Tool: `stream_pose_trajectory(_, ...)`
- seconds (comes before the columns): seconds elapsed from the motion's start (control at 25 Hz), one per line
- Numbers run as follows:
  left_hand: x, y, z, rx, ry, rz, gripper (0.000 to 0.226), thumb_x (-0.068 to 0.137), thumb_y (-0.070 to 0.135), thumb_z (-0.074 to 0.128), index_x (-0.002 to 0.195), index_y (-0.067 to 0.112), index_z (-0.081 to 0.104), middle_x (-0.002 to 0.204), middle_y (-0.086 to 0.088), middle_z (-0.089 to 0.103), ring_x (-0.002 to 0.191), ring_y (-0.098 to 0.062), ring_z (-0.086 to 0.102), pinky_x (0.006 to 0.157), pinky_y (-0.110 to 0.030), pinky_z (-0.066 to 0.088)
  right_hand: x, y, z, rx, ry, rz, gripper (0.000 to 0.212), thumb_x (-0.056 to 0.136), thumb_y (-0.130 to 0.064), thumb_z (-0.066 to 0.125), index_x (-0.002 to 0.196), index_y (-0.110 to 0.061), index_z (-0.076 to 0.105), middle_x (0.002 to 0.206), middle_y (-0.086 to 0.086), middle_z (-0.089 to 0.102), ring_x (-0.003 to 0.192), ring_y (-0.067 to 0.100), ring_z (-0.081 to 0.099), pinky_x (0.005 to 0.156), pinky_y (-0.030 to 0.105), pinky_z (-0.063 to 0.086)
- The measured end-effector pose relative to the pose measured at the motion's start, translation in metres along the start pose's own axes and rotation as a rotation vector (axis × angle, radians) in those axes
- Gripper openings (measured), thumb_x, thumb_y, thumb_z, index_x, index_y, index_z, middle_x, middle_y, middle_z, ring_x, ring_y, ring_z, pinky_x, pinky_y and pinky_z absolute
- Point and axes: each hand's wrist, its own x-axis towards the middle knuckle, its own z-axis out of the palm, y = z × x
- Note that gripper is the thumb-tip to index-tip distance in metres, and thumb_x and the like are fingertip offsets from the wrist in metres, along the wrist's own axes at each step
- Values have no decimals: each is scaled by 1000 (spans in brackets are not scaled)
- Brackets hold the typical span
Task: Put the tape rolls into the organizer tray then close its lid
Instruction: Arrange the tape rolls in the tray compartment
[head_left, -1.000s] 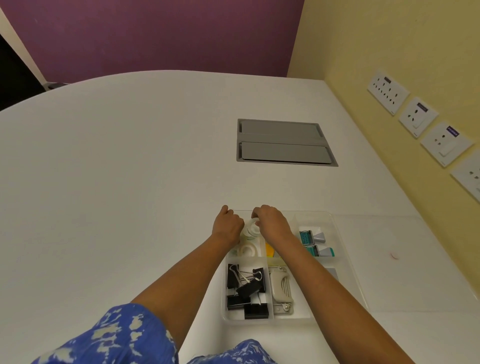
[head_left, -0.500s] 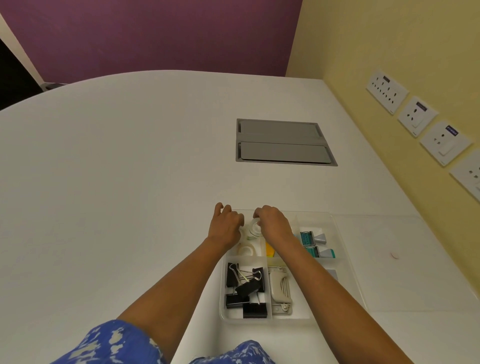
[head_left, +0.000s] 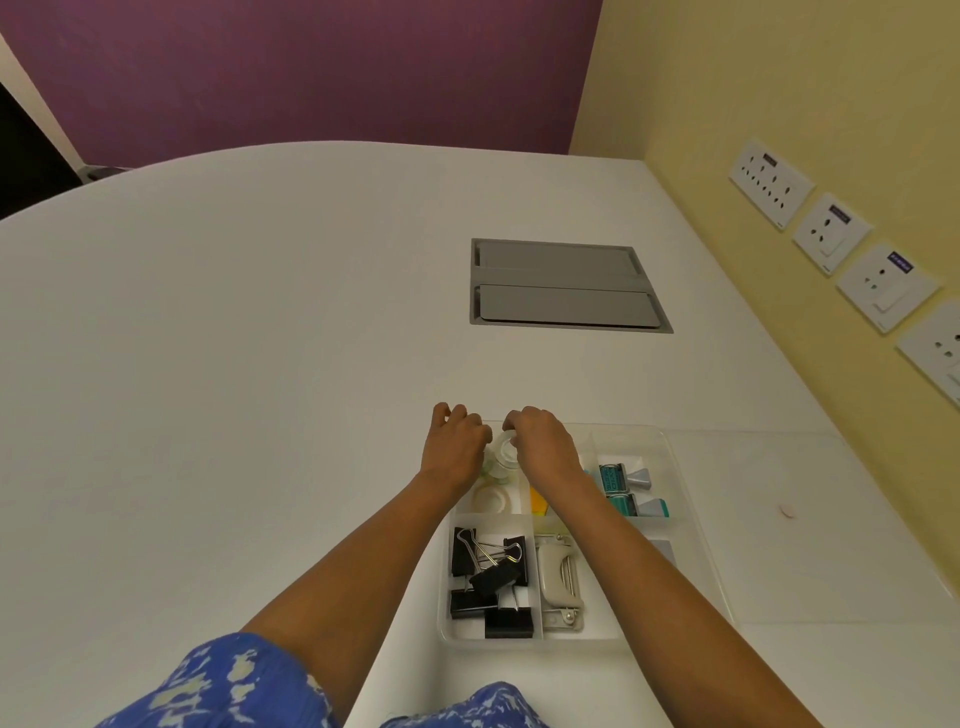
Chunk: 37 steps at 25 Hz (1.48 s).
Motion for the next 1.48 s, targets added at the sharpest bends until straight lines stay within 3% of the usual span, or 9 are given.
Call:
stream_pose_trajectory(0.12, -2, 3, -5, -393, 97, -163, 35, 101, 28, 40, 99, 10, 71, 99, -10, 74, 93, -26, 65, 86, -36, 47, 0, 1, 0, 150, 8, 63, 28, 94, -5, 54, 121, -9, 61, 120, 11, 65, 110, 26, 60, 88, 34, 50)
stream_pose_trajectory(0.2, 0, 0, -5, -704, 52, -291, 33, 99, 33, 47, 92, 11, 71, 97, -14, 74, 91, -27, 68, 84, -39, 54, -1, 1, 1, 272, 23, 112, 25, 93, -8, 58, 117, -9, 62, 117, 12, 67, 108, 26, 62, 89, 35, 51)
stream_pose_trajectory(0.28, 2, -2, -7, -785, 17, -307, 25, 94, 27, 59, 103, 9, 73, 102, -13, 74, 97, -23, 67, 87, -32, 53, -2, -1, 2, 370, 53, 151, 21, 92, -10, 60, 113, -8, 64, 113, 12, 69, 103, 26, 63, 85, 34, 51)
stream_pose_trajectory(0.48, 6, -6, -14, -685, 6, -311, 22, 93, 15, 60, 108, 4, 72, 109, -16, 72, 102, -27, 66, 87, -30, 50, -2, -3, 0, 321, -62, 127, 24, 92, -14, 60, 115, -7, 63, 113, 15, 68, 103, 31, 64, 85, 35, 51)
stream_pose_trajectory(0.8, 10, -10, -26, -609, 73, -328, 26, 97, 12, 51, 112, 3, 69, 116, -17, 69, 105, -29, 65, 89, -35, 52, -18, -28, 22, -172, -295, -40, 28, 92, -2, 55, 120, 0, 59, 125, 18, 59, 115, 31, 60, 92, 35, 51)
stream_pose_trajectory(1.12, 14, -6, -30, -434, -86, -295, 28, 96, 3, 50, 119, 3, 65, 122, -17, 64, 107, -29, 63, 88, -29, 49, -21, -27, 17, -218, -203, -56, 29, 94, 5, 48, 120, -1, 58, 122, 18, 62, 113, 30, 61, 91, 35, 50)
stream_pose_trajectory(1.24, 17, -4, -32, -390, -113, -299, 25, 95, 3, 51, 115, 0, 66, 117, -18, 66, 92, -22, 61, 78, -25, 45, -17, -21, 9, -235, -167, -65, 27, 93, 6, 48, 117, 0, 59, 120, 18, 62, 118, 30, 54, 94, 34, 46)
stream_pose_trajectory(1.4, 15, 1, -33, -314, -160, -297, 22, 93, 7, 58, 113, 0, 66, 113, -16, 67, 98, -25, 66, 87, -28, 52, -18, -18, 5, -270, -113, -60, 24, 96, 3, 45, 117, -1, 57, 118, 16, 64, 119, 28, 49, 96, 32, 42)
stream_pose_trajectory(1.48, 15, 1, -32, -282, -183, -296, 20, 92, 7, 61, 110, -1, 66, 109, -16, 68, 91, -23, 66, 86, -28, 52, -18, -20, 0, -245, -39, -32, 27, 95, 6, 43, 116, -4, 57, 115, 16, 64, 115, 28, 51, 93, 32, 43)
